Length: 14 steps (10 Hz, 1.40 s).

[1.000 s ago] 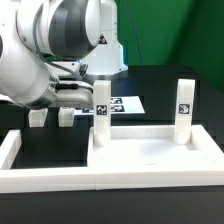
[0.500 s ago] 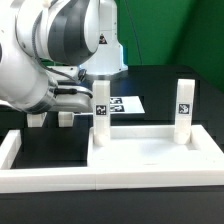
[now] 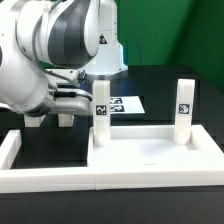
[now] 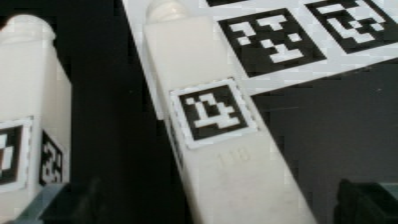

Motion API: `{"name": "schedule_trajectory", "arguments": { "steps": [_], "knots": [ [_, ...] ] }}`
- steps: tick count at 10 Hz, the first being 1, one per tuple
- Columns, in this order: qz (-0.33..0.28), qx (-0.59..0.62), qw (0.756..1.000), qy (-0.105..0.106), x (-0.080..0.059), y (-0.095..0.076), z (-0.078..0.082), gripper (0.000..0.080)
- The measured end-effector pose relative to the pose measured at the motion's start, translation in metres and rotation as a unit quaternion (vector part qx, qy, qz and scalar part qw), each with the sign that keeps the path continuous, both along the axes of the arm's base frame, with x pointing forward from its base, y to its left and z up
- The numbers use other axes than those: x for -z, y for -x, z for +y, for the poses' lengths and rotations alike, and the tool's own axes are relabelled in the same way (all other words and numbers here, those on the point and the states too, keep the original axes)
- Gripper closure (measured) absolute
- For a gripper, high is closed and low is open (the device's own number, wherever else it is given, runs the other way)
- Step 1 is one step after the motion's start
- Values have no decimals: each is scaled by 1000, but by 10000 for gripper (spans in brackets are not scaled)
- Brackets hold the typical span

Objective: Assemble desk

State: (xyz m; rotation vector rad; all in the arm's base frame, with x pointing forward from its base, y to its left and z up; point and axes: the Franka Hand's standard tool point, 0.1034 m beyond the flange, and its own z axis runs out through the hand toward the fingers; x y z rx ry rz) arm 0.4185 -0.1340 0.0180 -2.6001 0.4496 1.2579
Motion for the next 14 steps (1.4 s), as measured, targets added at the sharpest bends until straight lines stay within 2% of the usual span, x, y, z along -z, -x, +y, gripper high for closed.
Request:
{"name": "schedule_trajectory", "arguments": {
  "steps": [2, 5, 7, 13, 14],
  "knots": [
    [5, -2, 1000, -3, 2, 3, 5, 151],
    [6, -1, 1000, -3, 2, 5, 4, 164],
    [6, -1, 1000, -3, 2, 5, 4, 516],
    [6, -1, 1000, -3, 2, 5, 4, 512],
    [13, -1, 1000, -8, -3, 6, 4, 512]
  ]
}}
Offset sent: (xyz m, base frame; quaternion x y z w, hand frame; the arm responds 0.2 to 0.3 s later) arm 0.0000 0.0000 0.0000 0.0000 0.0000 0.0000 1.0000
